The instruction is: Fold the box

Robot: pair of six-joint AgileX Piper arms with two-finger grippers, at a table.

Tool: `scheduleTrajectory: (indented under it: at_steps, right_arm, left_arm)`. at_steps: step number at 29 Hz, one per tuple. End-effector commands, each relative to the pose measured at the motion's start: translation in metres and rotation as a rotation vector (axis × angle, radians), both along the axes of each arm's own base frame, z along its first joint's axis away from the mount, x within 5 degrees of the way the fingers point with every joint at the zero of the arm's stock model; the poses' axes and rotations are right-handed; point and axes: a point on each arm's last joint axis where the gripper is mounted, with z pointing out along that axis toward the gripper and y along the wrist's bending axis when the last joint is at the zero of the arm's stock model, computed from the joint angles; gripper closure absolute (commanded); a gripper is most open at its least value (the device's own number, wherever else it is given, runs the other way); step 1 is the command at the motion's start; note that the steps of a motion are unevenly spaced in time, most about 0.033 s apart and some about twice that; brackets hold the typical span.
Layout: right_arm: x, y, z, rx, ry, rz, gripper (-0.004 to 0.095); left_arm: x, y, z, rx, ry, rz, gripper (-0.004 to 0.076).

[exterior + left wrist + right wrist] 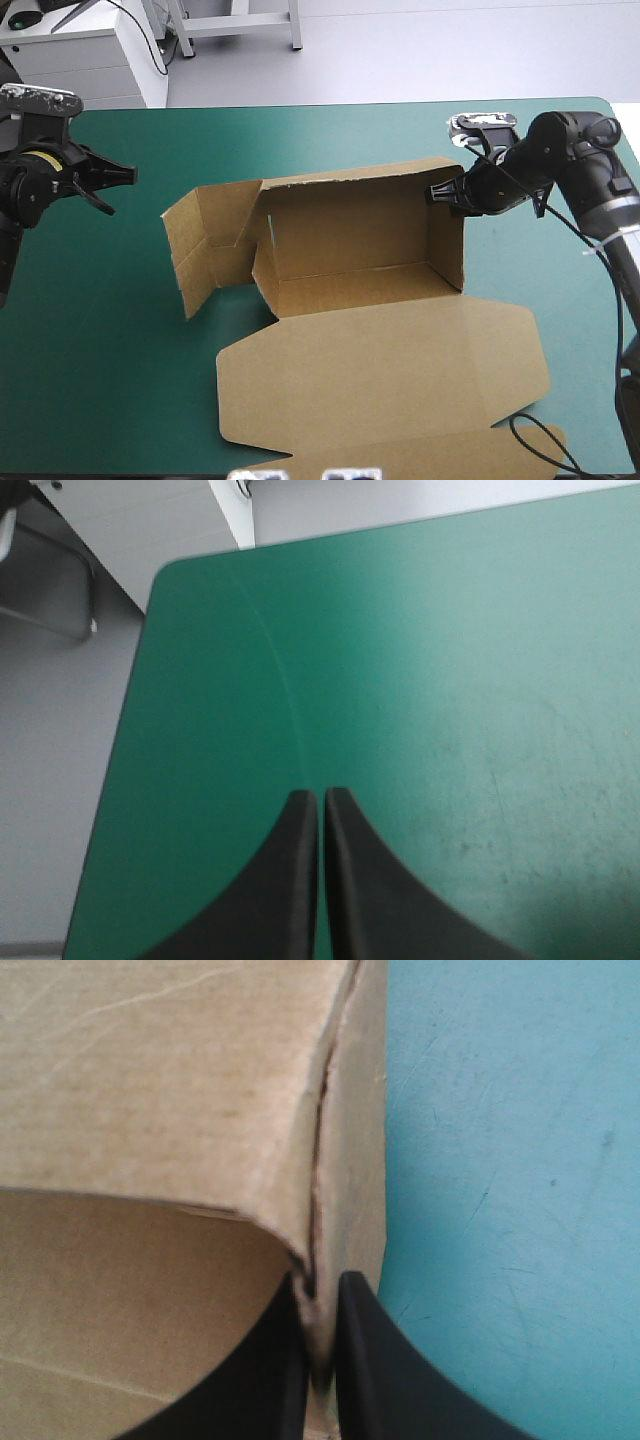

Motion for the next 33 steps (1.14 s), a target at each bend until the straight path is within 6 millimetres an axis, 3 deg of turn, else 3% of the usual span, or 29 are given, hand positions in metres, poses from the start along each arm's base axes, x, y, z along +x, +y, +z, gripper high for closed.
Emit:
scheduleTrajectory:
  at_steps: [1,8,13,16,19,22,24,33]
  right_arm:
    - [0.008,0.005,0.000,0.050,0.009,-0.011,0.0907]
    - [0.049,0.008,-0.050,-0.041,0.054,0.016,0.0907]
    - [0.071,0.011,-0.062,-0.037,-0.053,0.014,0.0903]
    - [0.076,0.011,-0.064,-0.043,-0.092,0.005,0.0841]
    - [0.078,0.009,-0.063,-0.068,-0.113,0.004,0.0699]
    - [0.079,0.008,-0.054,-0.084,-0.134,0.008,0.0530]
    - [0.079,0.007,-0.041,-0.087,-0.154,0.008,0.0471]
    - [0.060,0.000,0.033,-0.128,-0.213,0.029,0.0467]
  left_arm:
    - [-0.007,0.004,0.002,-0.028,-0.037,-0.021,0.0721]
    - [-0.004,0.001,-0.018,-0.066,0.018,-0.048,0.0721]
    - [-0.004,0.000,-0.019,-0.079,0.026,-0.052,0.0721]
    - [-0.004,0.000,-0.019,-0.079,0.026,-0.052,0.0721]
    - [-0.004,0.000,-0.019,-0.079,0.026,-0.052,0.0721]
    - [-0.004,0.000,-0.019,-0.079,0.028,-0.052,0.0721]
    - [-0.004,0.000,-0.019,-0.079,0.028,-0.052,0.0721]
    - [-0.005,0.000,-0.020,-0.080,0.042,-0.051,0.0721]
